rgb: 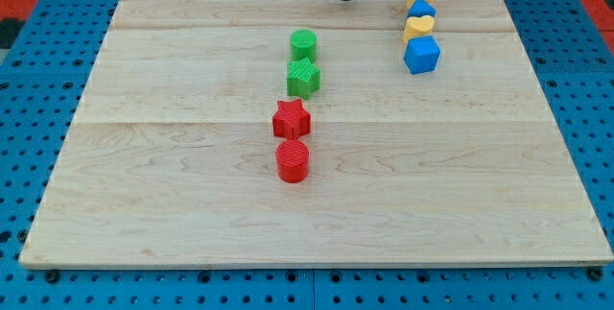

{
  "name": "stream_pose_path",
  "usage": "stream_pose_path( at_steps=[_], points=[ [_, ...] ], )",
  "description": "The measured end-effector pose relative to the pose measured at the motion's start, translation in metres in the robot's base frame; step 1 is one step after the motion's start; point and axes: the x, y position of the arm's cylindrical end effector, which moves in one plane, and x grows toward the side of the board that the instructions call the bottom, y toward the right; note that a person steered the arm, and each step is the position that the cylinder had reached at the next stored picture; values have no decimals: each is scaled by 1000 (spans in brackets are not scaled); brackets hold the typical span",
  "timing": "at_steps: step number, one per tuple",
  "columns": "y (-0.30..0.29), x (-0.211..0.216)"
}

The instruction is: Place the yellow hexagon right to the green circle

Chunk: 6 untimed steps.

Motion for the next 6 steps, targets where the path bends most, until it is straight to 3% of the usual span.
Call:
stream_pose_path(
  at_steps=[5,6],
  points=[
    [12,2],
    [13,39]
  ],
)
